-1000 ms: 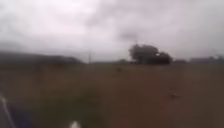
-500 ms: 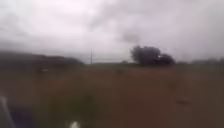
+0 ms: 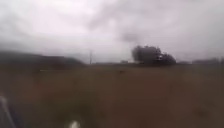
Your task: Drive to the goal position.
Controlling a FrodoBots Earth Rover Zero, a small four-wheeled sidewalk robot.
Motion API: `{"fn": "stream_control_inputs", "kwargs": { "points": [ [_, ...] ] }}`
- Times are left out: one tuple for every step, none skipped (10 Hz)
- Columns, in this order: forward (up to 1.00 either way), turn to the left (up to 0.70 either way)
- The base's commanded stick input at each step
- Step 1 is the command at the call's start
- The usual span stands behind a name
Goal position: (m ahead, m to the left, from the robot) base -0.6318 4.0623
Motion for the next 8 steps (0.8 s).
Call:
{"fn": "stream_control_inputs", "kwargs": {
  "points": [
    [0.70, 0.00],
    [0.70, 0.00],
    [0.70, 0.00],
    [0.70, 0.00],
    [0.70, 0.00],
    [0.70, 0.00],
    [0.70, 0.00],
    [0.70, 0.00]
  ]
}}
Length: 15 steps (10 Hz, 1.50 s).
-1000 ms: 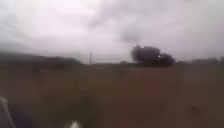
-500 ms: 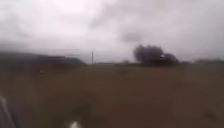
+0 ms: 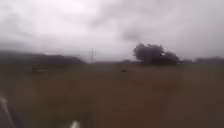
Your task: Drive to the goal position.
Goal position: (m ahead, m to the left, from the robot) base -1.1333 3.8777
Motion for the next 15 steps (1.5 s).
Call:
{"fn": "stream_control_inputs", "kwargs": {
  "points": [
    [0.70, 0.00],
    [0.70, 0.00],
    [0.70, 0.00],
    [0.70, 0.04],
    [0.70, 0.29],
    [0.70, 0.35],
    [0.70, 0.35],
    [0.70, 0.35],
    [0.70, 0.35],
    [0.70, 0.35],
    [0.70, 0.35],
    [0.70, 0.35],
    [0.70, 0.35],
    [0.70, 0.35],
    [0.70, 0.24]
  ]
}}
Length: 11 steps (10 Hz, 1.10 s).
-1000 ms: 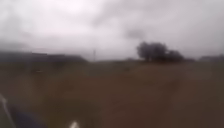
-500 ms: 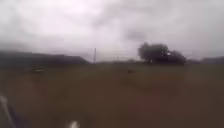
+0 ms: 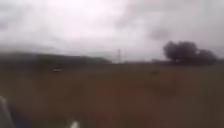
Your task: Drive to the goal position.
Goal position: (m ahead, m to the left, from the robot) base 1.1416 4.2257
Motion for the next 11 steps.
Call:
{"fn": "stream_control_inputs", "kwargs": {
  "points": [
    [0.70, 0.05],
    [0.70, 0.00],
    [0.70, 0.00],
    [0.70, 0.00],
    [0.70, 0.00],
    [0.70, 0.00],
    [0.70, 0.00],
    [0.70, 0.00],
    [0.70, 0.00],
    [0.70, 0.00],
    [0.70, 0.00]
  ]
}}
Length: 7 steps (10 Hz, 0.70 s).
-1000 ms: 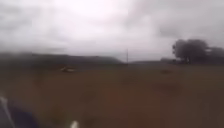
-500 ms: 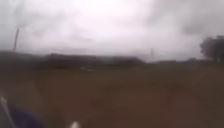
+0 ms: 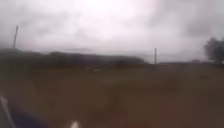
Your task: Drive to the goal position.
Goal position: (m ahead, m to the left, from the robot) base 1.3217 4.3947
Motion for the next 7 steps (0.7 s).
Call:
{"fn": "stream_control_inputs", "kwargs": {
  "points": [
    [0.70, 0.00],
    [0.70, 0.00],
    [0.70, 0.00],
    [0.70, 0.00],
    [0.70, 0.00],
    [0.70, 0.00],
    [0.70, 0.00]
  ]
}}
